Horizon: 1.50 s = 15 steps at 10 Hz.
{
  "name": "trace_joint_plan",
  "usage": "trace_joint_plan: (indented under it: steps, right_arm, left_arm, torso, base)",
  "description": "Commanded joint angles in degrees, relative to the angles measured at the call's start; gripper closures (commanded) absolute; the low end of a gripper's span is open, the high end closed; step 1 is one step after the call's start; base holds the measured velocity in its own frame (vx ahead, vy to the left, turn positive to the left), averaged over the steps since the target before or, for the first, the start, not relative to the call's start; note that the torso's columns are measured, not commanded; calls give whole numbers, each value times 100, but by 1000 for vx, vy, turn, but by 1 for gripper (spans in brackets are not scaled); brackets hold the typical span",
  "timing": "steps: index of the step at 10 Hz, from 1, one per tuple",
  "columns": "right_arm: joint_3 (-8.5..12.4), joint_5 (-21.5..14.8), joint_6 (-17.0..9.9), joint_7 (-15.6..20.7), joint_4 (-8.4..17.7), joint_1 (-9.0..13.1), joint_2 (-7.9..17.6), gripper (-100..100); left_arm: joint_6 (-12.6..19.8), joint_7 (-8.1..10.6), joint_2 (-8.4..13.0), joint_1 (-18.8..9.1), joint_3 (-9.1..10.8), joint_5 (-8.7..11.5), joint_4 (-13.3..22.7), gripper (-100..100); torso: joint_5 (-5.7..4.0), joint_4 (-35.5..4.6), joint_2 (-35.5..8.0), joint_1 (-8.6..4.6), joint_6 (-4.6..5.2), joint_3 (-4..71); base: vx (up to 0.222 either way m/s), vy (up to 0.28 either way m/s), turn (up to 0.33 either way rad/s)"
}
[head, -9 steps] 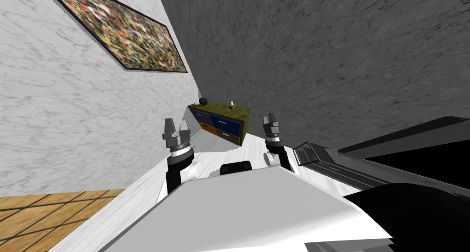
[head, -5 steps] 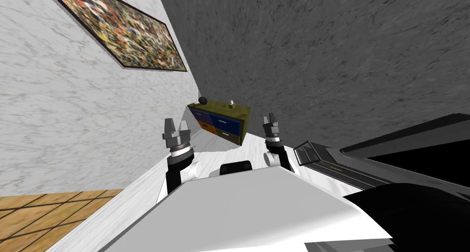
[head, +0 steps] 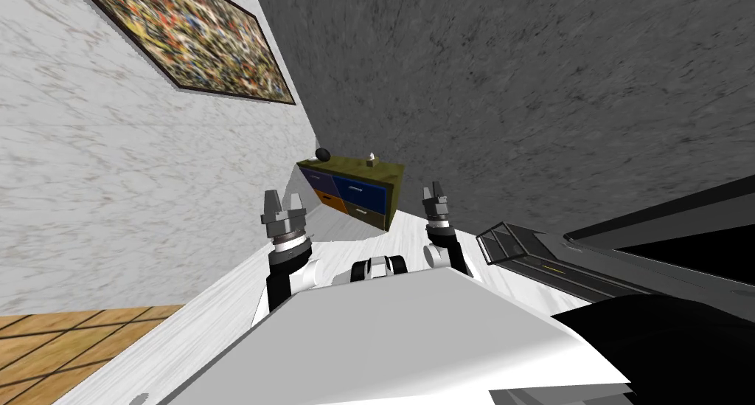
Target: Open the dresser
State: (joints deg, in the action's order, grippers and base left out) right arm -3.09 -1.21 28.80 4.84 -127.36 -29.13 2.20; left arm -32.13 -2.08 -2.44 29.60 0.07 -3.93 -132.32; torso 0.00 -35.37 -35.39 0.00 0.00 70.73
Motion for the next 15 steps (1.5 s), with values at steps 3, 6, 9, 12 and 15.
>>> trace_joint_plan:
  steps: [3, 6, 9, 12, 15]
  right_arm:
    - [0, 0, -1, 0, 3, -1, 0, 0]
    - [0, 0, -1, 0, 3, -2, 0, 0]
    - [0, 0, -1, 0, 3, -2, 0, 0]
    - [0, 0, -1, 0, 3, -2, 0, 0]
    - [0, 0, -1, 0, 3, -2, 0, 0]
  left_arm:
    - [56, -8, 603, -101, -48, -28, 222, -100]
    - [145, -21, 971, -258, -123, -71, 570, -100]
    - [254, -37, 1135, -453, -215, -125, 998, -100]
    - [368, -53, 1181, -657, -313, -182, 1447, -100]
    - [477, -69, 1150, -851, -405, -236, 1875, -100]
  torso:
    - [2, -666, -662, 6, 0, 1357]
    - [0, -689, -683, 0, 0, 1388]
    - [1, -691, -689, 1, 0, 1385]
    - [0, -691, -688, 0, 0, 1385]
    - [1, -691, -689, 1, 0, 1385]
  base:
    - [32, 12, -35]
    - [66, 18, -63]
    - [78, 27, -68]
    - [86, 31, -81]
    - [84, 39, -77]
